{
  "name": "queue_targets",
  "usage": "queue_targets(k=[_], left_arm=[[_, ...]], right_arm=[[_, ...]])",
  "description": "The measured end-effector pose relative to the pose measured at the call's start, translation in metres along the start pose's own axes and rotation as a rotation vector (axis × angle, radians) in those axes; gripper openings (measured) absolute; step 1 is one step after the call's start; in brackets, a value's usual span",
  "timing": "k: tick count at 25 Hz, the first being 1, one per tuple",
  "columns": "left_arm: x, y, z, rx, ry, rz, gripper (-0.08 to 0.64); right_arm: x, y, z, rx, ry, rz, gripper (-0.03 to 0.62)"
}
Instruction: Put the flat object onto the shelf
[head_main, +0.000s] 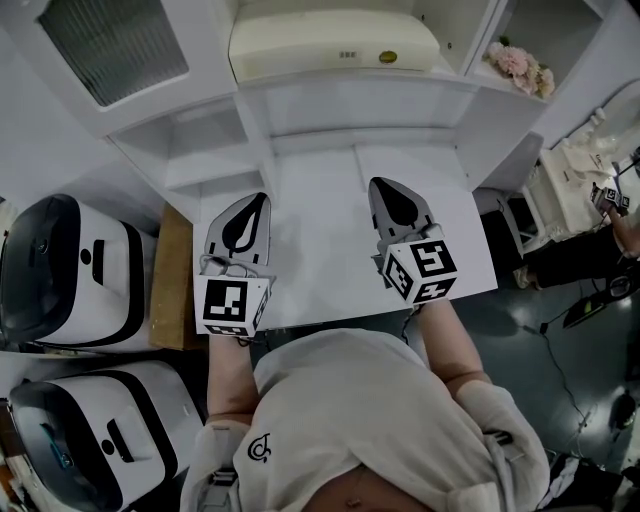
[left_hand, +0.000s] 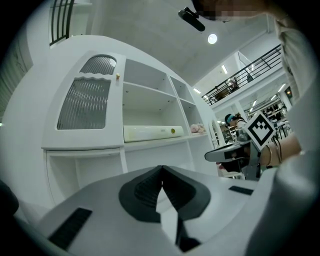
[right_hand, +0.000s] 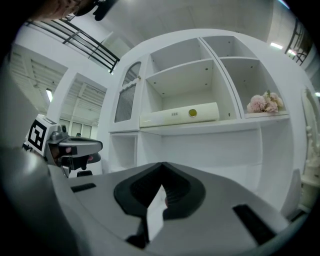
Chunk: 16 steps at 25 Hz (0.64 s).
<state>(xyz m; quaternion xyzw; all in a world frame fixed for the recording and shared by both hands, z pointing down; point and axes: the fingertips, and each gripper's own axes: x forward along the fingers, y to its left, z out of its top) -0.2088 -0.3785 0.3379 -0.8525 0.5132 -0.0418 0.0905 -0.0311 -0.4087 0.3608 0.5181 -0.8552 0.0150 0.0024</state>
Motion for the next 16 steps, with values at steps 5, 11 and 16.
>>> queue_targets(k=[5, 11, 16], left_arm=[[-0.002, 0.006, 0.001, -0.009, -0.006, 0.022, 0.014], [-0.003, 0.005, -0.002, -0.006, 0.002, 0.016, 0.014], [-0.004, 0.011, 0.002, -0.007, -0.014, 0.033, 0.014]], right_arm=[[0.002, 0.010, -0.001, -0.016, 0.004, 0.022, 0.005], [0.004, 0.021, -0.005, -0.015, 0.008, 0.036, 0.005], [0.003, 0.023, -0.005, -0.078, 0.000, 0.035, 0.005]])
